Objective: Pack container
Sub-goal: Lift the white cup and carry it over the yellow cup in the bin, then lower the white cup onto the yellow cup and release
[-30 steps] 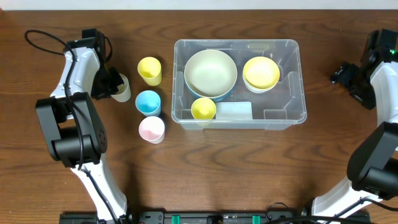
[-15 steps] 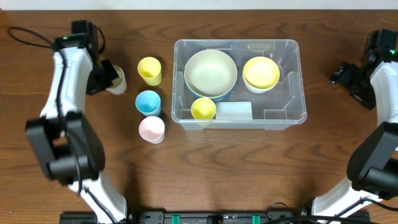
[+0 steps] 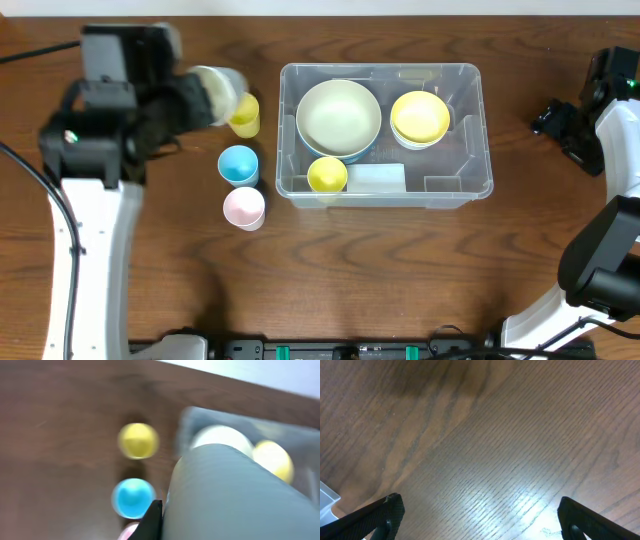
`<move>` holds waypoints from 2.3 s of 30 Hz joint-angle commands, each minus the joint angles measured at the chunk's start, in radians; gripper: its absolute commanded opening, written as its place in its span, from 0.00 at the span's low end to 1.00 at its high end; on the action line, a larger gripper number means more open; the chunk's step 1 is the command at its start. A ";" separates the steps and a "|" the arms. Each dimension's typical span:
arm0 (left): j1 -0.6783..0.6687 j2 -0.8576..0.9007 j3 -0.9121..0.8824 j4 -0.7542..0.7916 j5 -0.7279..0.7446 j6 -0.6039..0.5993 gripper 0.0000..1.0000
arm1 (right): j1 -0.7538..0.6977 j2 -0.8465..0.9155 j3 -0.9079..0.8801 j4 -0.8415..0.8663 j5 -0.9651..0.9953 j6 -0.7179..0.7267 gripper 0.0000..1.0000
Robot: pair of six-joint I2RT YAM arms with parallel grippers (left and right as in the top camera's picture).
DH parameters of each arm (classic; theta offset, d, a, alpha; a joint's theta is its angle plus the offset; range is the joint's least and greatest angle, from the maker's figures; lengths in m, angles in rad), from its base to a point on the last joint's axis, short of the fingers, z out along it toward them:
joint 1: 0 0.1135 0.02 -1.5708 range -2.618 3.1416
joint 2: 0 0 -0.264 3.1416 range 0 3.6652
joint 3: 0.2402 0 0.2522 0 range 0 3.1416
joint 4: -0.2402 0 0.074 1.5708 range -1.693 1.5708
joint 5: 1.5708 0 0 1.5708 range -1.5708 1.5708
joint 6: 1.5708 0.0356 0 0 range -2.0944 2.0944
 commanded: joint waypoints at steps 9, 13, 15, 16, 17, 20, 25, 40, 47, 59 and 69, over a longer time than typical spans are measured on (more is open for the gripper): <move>-0.283 0.142 0.015 0.000 0.007 0.123 0.06 | 0.000 0.007 -0.005 0.002 0.003 0.018 0.99; -0.304 0.212 0.015 -0.030 0.007 0.119 0.06 | 0.000 0.007 -0.005 0.002 0.003 0.018 0.99; -0.311 0.245 0.015 -0.047 0.007 0.120 0.06 | 0.000 0.007 -0.005 0.002 0.003 0.018 0.99; -0.312 0.257 0.015 -0.053 0.007 0.120 0.06 | 0.000 0.007 -0.005 0.002 0.003 0.018 0.99; -0.313 0.270 0.015 -0.059 0.007 0.121 0.06 | 0.000 0.007 -0.005 0.002 0.003 0.018 0.99; -0.313 0.308 0.014 -0.071 0.007 0.123 0.06 | 0.000 0.007 -0.005 0.002 0.003 0.018 0.99; -0.313 0.364 0.014 -0.078 0.007 0.123 0.06 | 0.000 0.007 -0.005 0.002 0.003 0.018 0.99; -0.318 0.427 -0.008 -0.114 0.007 0.124 0.06 | 0.000 0.007 -0.005 0.002 0.003 0.018 0.99; -0.335 0.427 -0.037 -0.103 0.007 0.135 0.06 | 0.000 0.007 -0.005 0.002 0.003 0.018 0.99; -0.335 0.443 -0.042 -0.096 0.006 0.138 0.06 | 0.000 0.007 -0.005 0.002 0.003 0.018 0.99; -0.335 0.486 -0.042 -0.097 0.006 0.138 0.06 | 0.000 0.007 -0.005 0.002 0.003 0.018 0.99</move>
